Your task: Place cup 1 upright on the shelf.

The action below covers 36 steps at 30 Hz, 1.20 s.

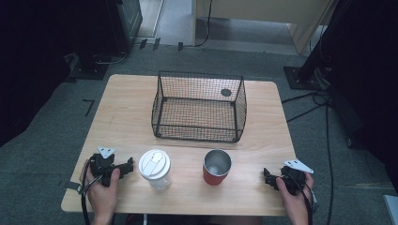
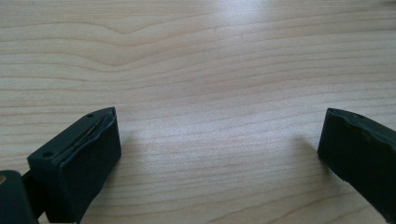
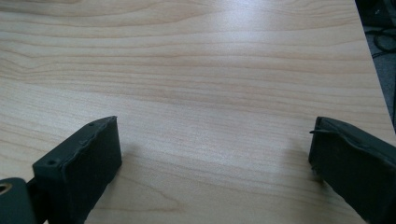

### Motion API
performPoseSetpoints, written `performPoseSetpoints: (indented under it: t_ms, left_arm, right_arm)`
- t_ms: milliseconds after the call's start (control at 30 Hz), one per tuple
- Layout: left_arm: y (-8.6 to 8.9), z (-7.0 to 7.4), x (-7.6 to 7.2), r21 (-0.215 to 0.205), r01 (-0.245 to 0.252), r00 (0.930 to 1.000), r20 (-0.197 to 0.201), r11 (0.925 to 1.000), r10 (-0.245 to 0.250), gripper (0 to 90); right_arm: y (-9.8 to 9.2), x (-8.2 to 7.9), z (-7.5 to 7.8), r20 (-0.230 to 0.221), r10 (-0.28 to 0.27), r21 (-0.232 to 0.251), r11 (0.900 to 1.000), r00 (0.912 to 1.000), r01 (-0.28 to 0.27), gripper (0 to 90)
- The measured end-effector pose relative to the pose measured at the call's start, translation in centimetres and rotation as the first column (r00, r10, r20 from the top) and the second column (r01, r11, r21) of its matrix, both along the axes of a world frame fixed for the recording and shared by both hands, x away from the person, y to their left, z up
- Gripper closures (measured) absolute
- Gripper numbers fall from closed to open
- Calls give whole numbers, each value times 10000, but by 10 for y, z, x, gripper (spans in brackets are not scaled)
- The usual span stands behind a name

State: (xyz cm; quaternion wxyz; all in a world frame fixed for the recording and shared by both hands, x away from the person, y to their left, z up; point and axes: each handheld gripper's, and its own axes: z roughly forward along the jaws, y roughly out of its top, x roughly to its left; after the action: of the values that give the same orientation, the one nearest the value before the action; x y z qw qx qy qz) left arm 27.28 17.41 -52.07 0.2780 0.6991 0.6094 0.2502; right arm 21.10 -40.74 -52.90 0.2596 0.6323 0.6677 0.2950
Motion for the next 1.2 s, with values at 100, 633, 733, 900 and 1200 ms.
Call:
performPoseSetpoints:
  t_ms: [100,633,733,900,1200]
  left_arm:
    - [0,0,0,5,8,10000,-1,10000,-8,0]
    - [0,0,0,8,6,10000,9,10000,-6,0]
    - [0,0,0,13,14,10000,-6,10000,-14,0]
    - [0,0,0,10,6,10000,-2,10000,-6,0]
    - [0,0,0,4,-21,10000,-5,10000,21,0]
  right_arm:
    - [0,0,0,-7,-65,4,10000,10000,65,20]
    - [17,-11,10,-14,-361,125,9993,9993,362,9]
    - [23,-13,11,-21,-152,90,9998,9999,152,0]
    - [32,-17,18,208,198,125,9997,9996,-201,0]
    - [57,-22,21,351,933,42,9956,9950,-935,0]
